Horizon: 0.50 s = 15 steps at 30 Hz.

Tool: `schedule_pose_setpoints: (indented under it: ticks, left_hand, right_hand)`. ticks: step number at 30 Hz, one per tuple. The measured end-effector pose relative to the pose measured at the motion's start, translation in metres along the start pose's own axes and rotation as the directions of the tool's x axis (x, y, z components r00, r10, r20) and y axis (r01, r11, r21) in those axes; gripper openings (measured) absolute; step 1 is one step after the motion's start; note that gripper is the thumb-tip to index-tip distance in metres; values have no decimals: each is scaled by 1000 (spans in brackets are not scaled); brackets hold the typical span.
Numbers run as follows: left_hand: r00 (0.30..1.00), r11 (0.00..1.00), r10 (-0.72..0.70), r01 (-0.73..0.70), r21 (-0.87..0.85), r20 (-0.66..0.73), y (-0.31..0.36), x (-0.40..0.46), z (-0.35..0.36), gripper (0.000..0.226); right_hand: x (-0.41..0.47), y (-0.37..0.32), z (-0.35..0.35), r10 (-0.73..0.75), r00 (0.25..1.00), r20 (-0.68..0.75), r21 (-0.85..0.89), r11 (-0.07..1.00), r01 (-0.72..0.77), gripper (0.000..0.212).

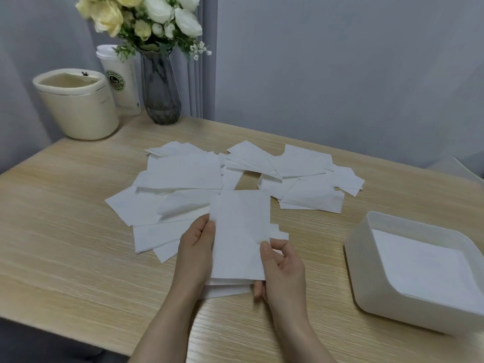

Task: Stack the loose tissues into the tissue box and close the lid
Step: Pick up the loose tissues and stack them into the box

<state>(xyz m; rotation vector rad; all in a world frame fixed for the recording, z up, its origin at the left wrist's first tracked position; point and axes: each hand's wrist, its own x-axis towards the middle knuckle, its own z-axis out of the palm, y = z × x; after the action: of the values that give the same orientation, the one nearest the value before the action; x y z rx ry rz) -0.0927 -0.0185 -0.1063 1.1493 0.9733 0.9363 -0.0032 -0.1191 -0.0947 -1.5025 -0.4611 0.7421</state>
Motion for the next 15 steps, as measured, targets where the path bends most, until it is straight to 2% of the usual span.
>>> schedule_pose_setpoints:
  ticks: [15]
  left_hand:
    - [1000, 998, -15, 14, -68, -23, 3, 0, 1, 28]
  right_hand:
    - [2, 5, 2, -34, 997, 73, -38, 999, 37, 17]
